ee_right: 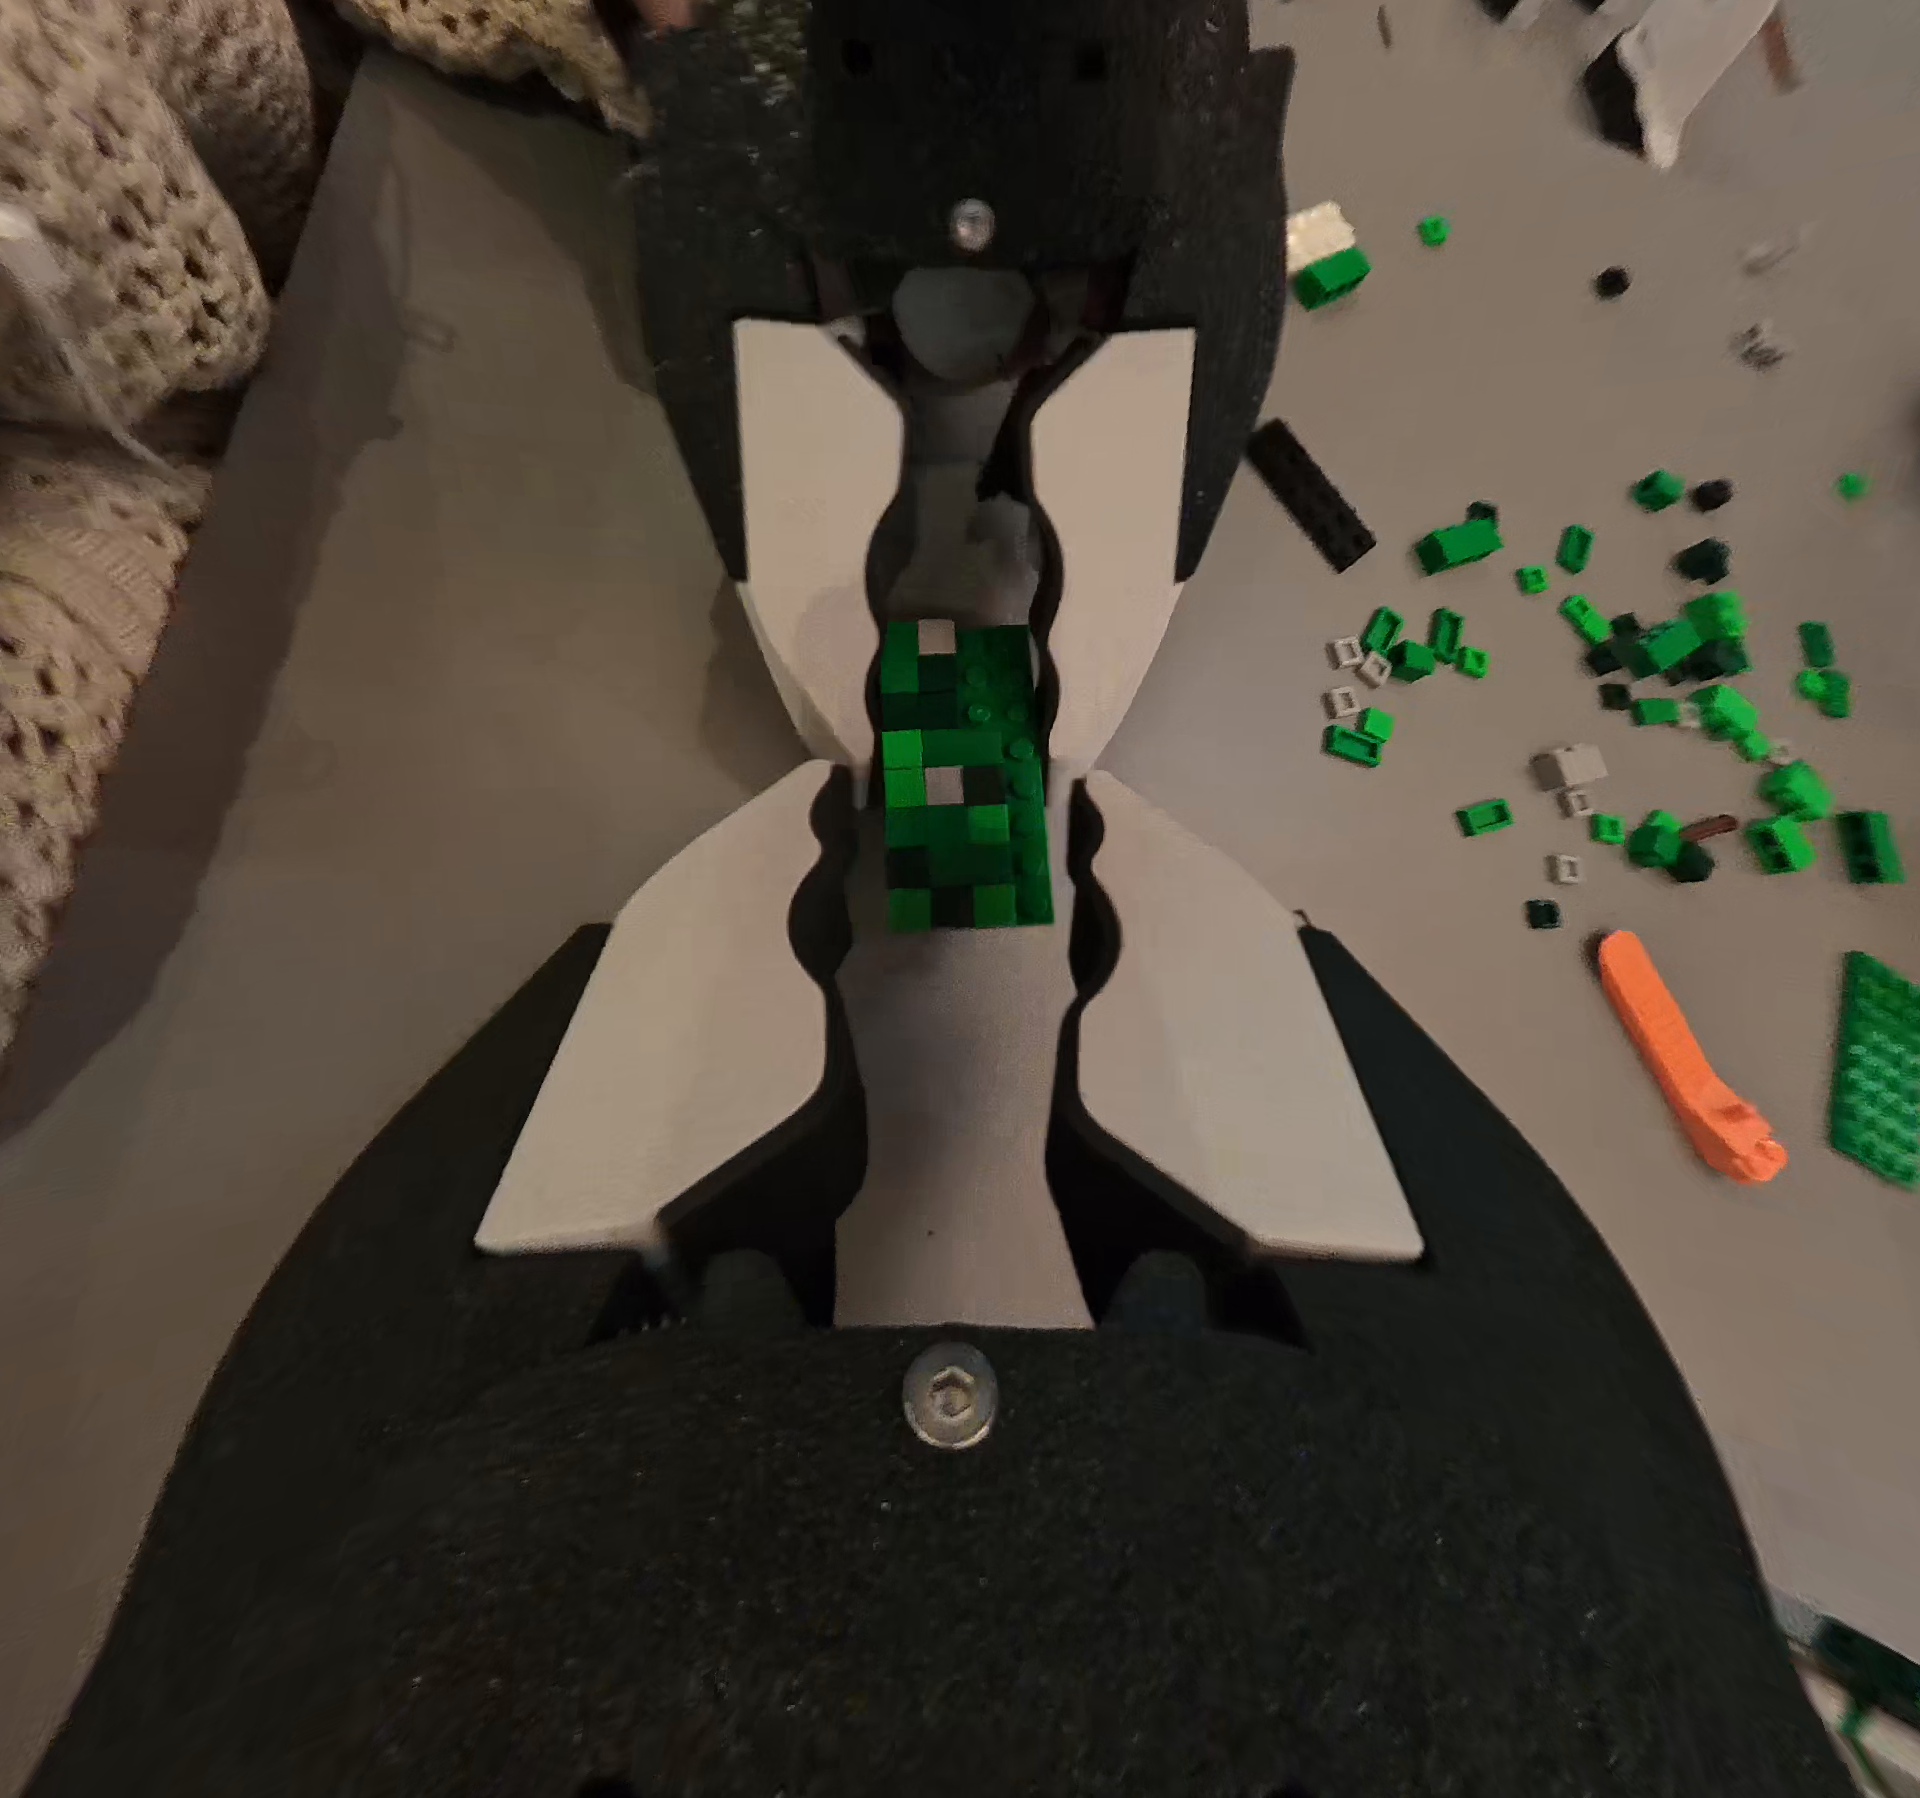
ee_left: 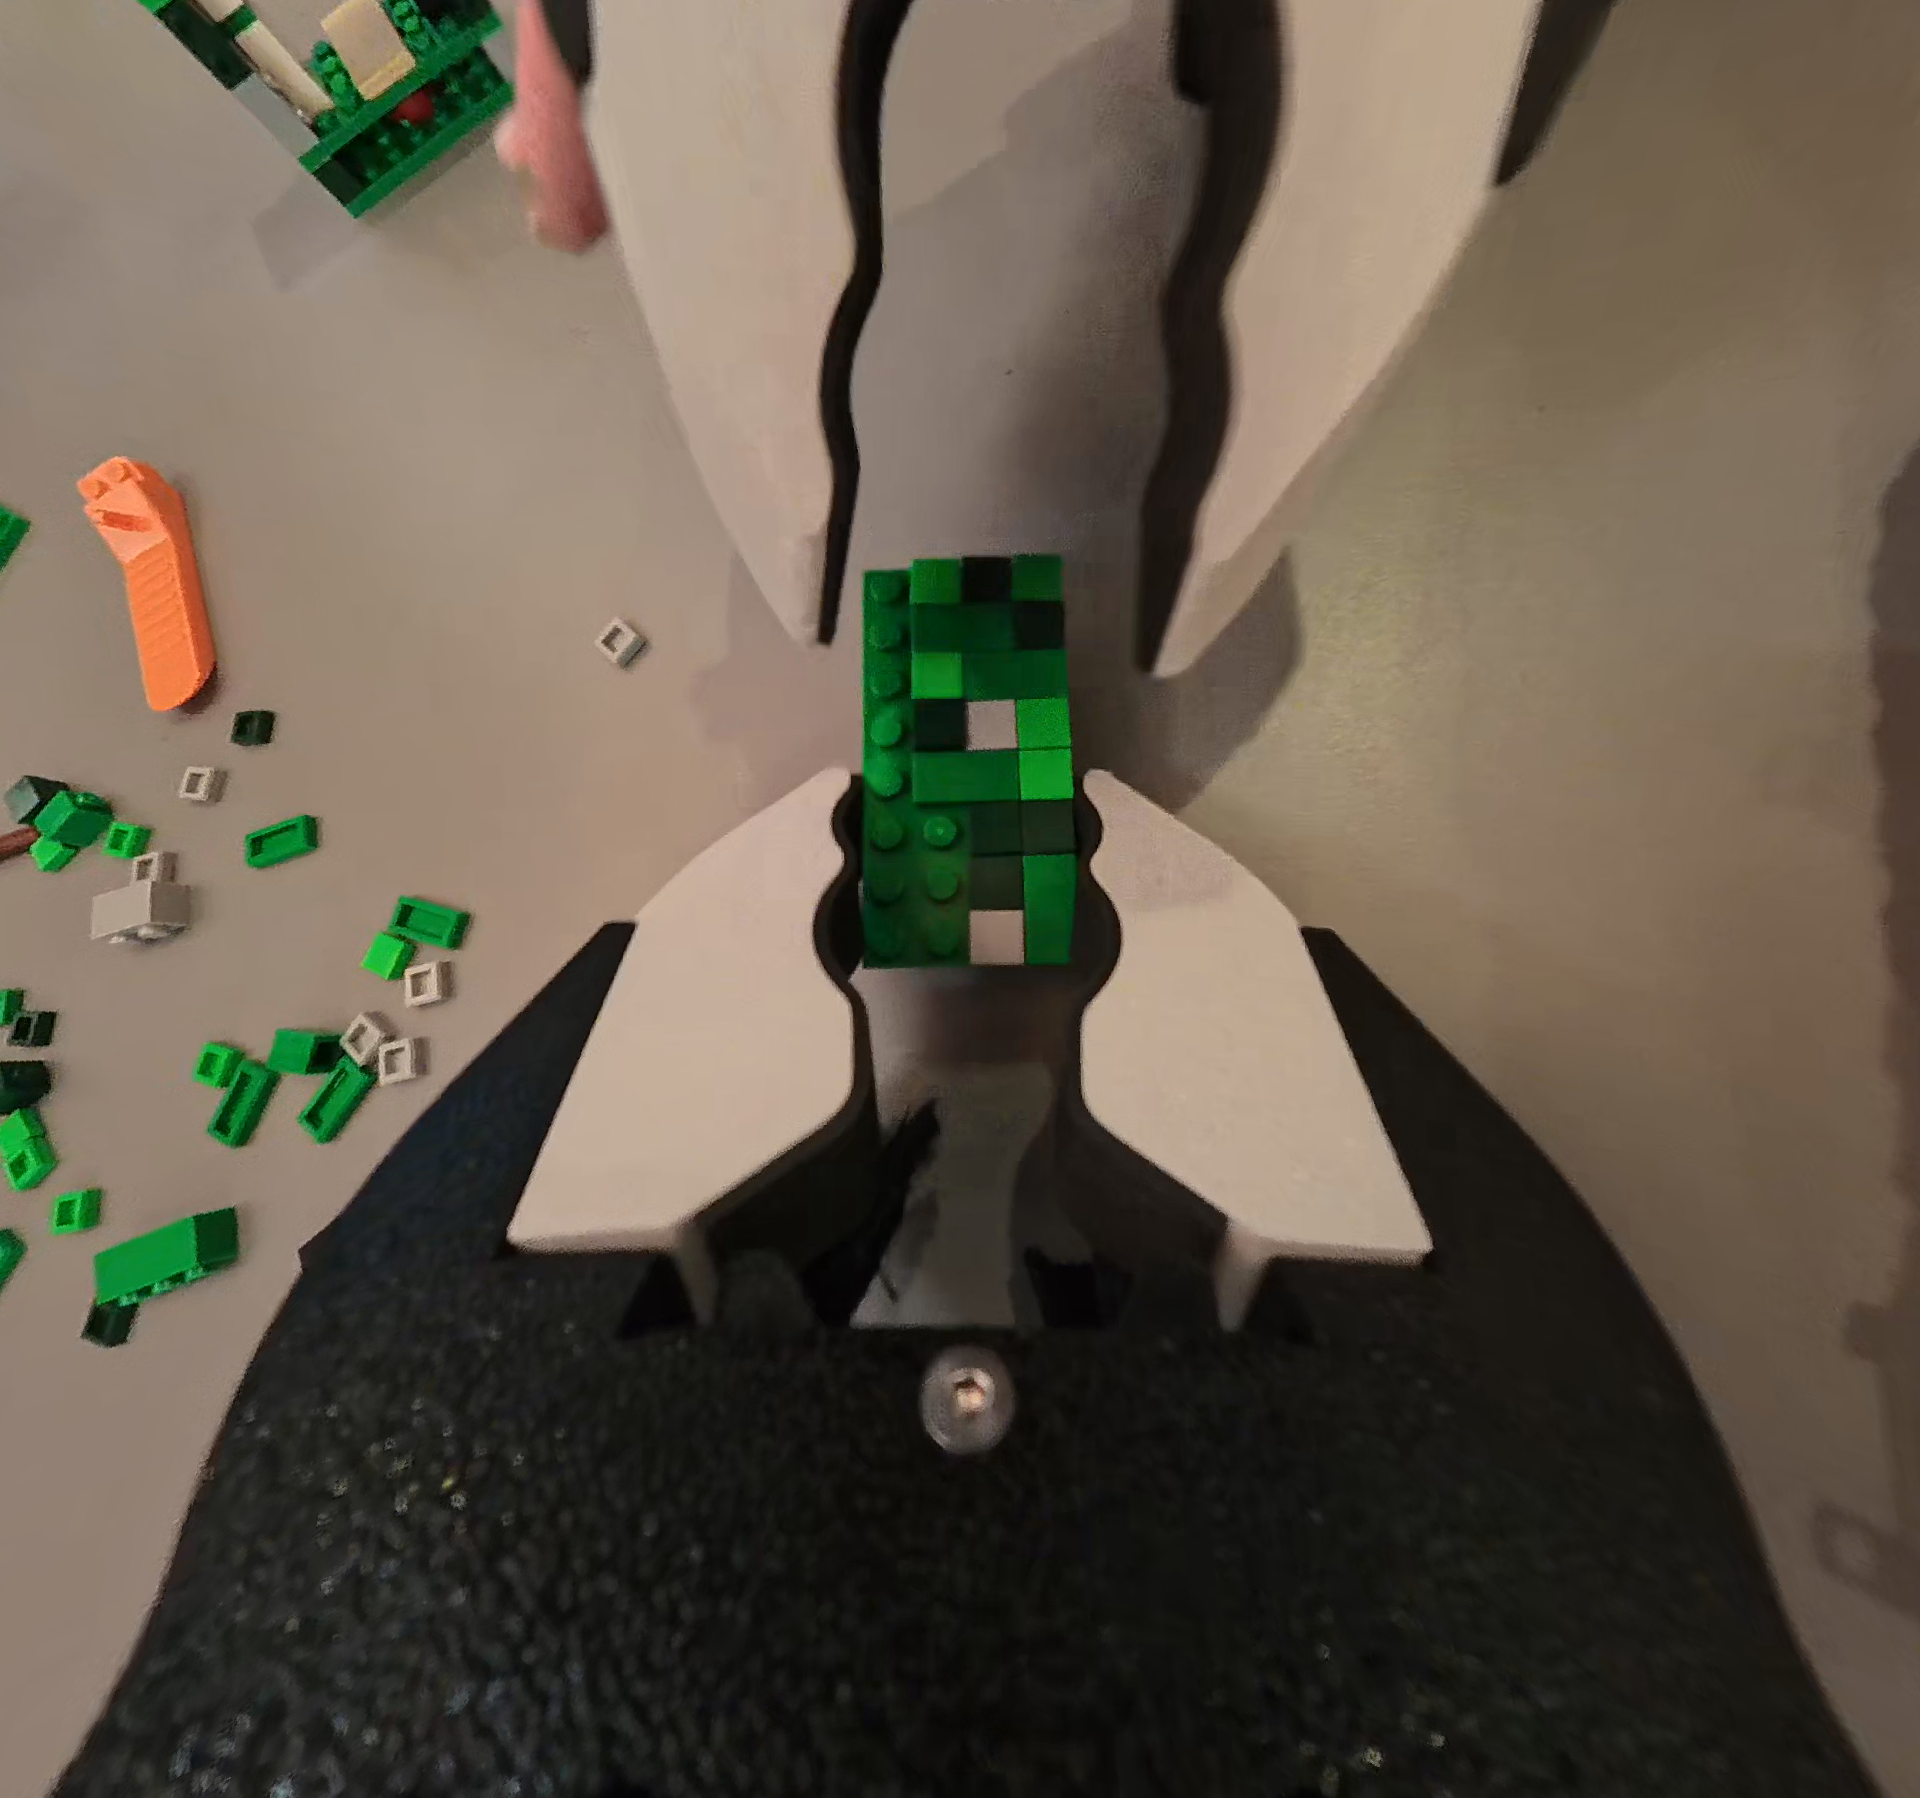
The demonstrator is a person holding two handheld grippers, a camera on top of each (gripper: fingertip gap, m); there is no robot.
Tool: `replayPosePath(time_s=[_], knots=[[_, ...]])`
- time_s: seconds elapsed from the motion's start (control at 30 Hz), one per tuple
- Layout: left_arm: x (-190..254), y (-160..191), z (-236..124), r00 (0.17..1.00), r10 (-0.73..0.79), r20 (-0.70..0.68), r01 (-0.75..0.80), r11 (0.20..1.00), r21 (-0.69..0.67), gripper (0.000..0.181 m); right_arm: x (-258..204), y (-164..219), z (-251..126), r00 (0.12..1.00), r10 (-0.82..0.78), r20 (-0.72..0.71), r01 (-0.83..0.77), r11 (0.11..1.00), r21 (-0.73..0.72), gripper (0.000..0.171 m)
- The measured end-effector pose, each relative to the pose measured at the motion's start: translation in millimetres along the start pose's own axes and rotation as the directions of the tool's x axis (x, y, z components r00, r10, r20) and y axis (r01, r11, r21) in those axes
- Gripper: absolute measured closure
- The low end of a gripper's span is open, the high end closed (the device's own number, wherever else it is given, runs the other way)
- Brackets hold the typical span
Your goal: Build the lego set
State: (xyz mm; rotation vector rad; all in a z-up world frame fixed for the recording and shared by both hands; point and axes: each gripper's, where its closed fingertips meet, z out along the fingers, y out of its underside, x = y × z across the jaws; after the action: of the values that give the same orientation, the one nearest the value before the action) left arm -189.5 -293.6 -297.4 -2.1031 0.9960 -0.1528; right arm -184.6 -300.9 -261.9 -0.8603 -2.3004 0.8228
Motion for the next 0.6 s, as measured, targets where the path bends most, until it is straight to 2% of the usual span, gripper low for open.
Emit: replayPosePath(time_s=[0.1,0.17,0.27,0.3,0.4,0.6], knots=[[-2,1,1,0.999,-0.042,-0.009,0.042,0.999,0.004,0.145,-1,9,0,0.971,-0.191,-0.143,0.188,0.982,-0.031,0.117],[-2,0,1,0.996,-0.088,-0.022,0.088,0.996,0.018,0.145,-6,16,4,0.9,-0.374,-0.222,0.36,0.927,-0.102,0.109],[1,-2,2,0.985,-0.154,-0.071,0.157,0.987,0.041,0.145,-9,15,9,0.756,-0.574,-0.313,0.544,0.818,-0.188,0.121],[2,-2,3,0.983,-0.163,-0.082,0.167,0.985,0.04,0.145,-7,14,10,0.723,-0.604,-0.336,0.565,0.796,-0.216,0.124],[2,0,5,0.982,-0.168,-0.085,0.171,0.985,0.033,0.144,0,12,11,0.702,-0.606,-0.374,0.564,0.794,-0.227,0.13],[2,0,4,0.983,-0.165,-0.08,0.168,0.985,0.029,0.145,2,16,19,0.696,-0.634,-0.336,0.585,0.773,-0.246,0.142]])
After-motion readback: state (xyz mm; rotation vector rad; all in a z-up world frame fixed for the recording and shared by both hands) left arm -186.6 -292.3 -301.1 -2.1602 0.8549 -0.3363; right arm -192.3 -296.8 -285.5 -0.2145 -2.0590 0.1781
